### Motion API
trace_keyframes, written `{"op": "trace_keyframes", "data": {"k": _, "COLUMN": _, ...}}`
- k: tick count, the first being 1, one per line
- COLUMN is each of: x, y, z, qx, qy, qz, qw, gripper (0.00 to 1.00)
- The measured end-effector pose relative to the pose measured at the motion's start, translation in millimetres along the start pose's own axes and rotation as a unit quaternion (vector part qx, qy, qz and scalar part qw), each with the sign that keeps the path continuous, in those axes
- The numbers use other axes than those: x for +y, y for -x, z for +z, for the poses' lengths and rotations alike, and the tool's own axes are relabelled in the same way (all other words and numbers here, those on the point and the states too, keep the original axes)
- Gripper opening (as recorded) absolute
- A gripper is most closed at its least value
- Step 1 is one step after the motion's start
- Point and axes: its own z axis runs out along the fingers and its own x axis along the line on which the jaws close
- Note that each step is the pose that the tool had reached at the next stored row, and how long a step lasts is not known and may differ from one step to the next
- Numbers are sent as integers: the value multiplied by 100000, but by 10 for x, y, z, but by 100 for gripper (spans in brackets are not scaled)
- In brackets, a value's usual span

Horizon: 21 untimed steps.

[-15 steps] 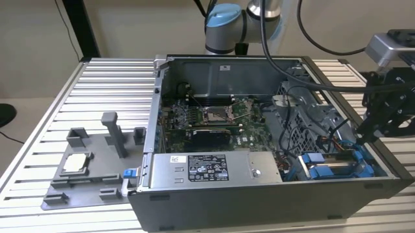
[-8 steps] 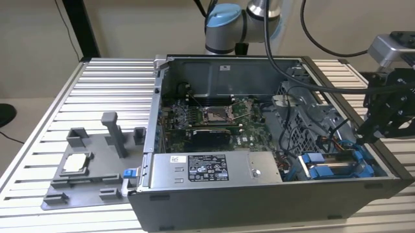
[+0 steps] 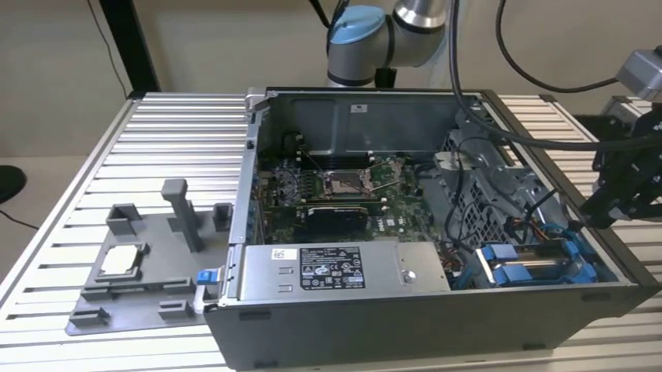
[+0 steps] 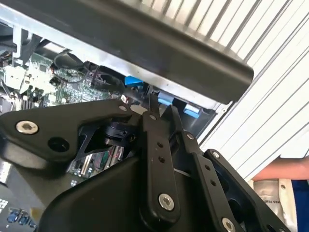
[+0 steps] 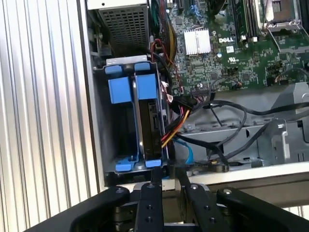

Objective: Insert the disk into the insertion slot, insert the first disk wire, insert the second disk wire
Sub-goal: 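Insert the first disk wire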

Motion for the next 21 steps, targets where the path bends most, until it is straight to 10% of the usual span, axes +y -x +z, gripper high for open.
{"op": "trace_keyframes", "data": {"k": 7, "x": -88, "y": 12, "z": 27, "qx": 379, "qy": 3042, "qz": 95, "qw": 99953, "gripper": 100}}
{"op": "trace_keyframes", "data": {"k": 19, "x": -91, "y": 13, "z": 55, "qx": 430, "qy": 3338, "qz": 105, "qw": 99943, "gripper": 100}}
{"op": "trace_keyframes", "data": {"k": 20, "x": -90, "y": 13, "z": 55, "qx": 429, "qy": 3343, "qz": 106, "qw": 99943, "gripper": 0}}
{"op": "trace_keyframes", "data": {"k": 21, "x": -91, "y": 13, "z": 55, "qx": 431, "qy": 3346, "qz": 105, "qw": 99943, "gripper": 0}}
